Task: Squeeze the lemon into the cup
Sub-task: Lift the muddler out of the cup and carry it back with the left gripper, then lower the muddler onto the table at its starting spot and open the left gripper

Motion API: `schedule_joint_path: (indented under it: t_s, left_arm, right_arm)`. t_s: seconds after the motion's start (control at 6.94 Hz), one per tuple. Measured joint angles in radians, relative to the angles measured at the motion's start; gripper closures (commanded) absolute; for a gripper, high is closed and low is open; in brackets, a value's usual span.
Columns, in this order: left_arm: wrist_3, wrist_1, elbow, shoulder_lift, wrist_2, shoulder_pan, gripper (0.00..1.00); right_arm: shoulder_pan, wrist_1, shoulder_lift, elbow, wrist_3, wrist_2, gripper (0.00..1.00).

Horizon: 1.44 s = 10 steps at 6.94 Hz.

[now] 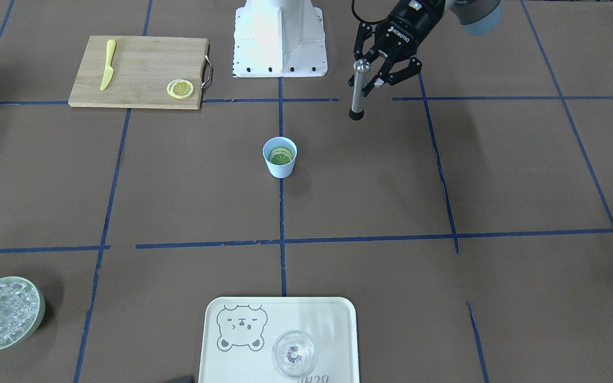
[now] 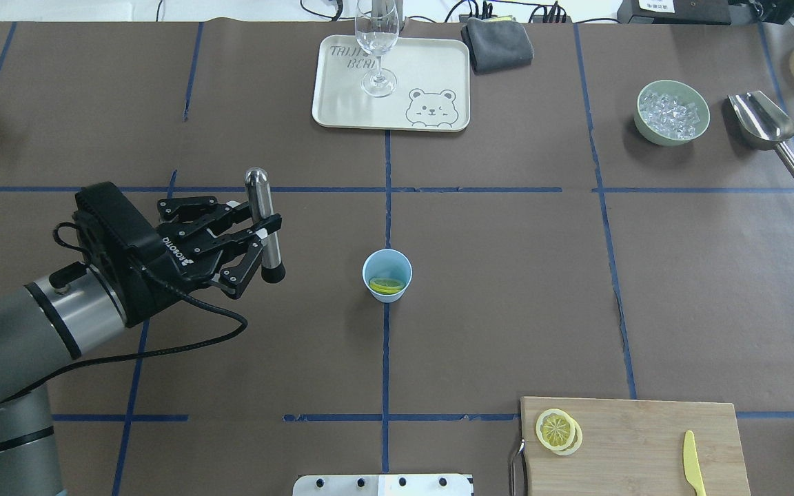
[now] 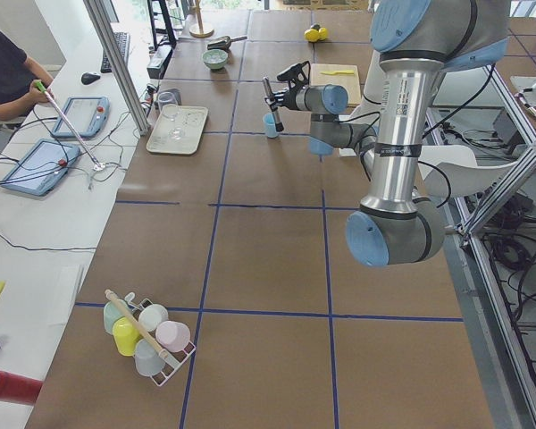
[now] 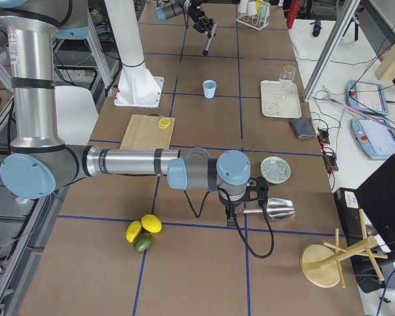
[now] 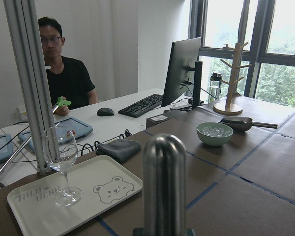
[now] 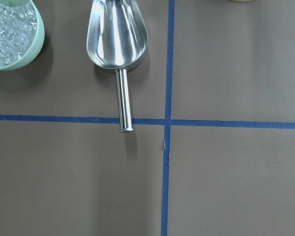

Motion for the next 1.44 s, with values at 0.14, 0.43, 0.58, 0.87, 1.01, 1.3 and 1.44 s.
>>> schedule_joint_path:
  t_s: [0.14, 0.43, 0.58, 0.87, 1.01, 1.3, 1.44]
  left_arm:
    - [-0.041, 0.114, -0.047, 0.007, -0.073, -0.031, 1.00]
    - [-0.077, 0.363, -0.071, 0.006, -0.243, -0.119, 1.00]
    - [-0.082, 0.495, -0.068, 0.001, -0.330, -0.172, 1.00]
    - [-0.090, 0.648, -0.040, 0.005, -0.430, -0.258, 1.00]
    - [-0.095, 0.674, -0.012, 0.014, -0.449, -0.283, 1.00]
    - [-0.103, 0.725, 0.068, 0.025, -0.469, -0.333, 1.00]
    - [-0.104, 0.759, 0.127, 0.030, -0.496, -0.368, 1.00]
  right_arm:
    - [0.000, 0.000, -0.001, -0.001, -0.001, -0.001, 0.00]
    - [0.000, 0.000, -0.002, 0.000, -0.001, -0.001, 0.00]
    - [0.000, 0.000, -0.003, 0.001, -0.001, 0.000, 0.00]
    - [0.000, 0.000, -0.003, 0.002, -0.001, -0.001, 0.00]
    - [0.000, 0.001, -0.002, 0.002, -0.001, -0.004, 0.00]
    - [0.000, 0.002, 0.002, 0.004, -0.001, -0.008, 0.00]
    - [0.000, 0.003, 0.006, 0.006, -0.001, -0.009, 0.00]
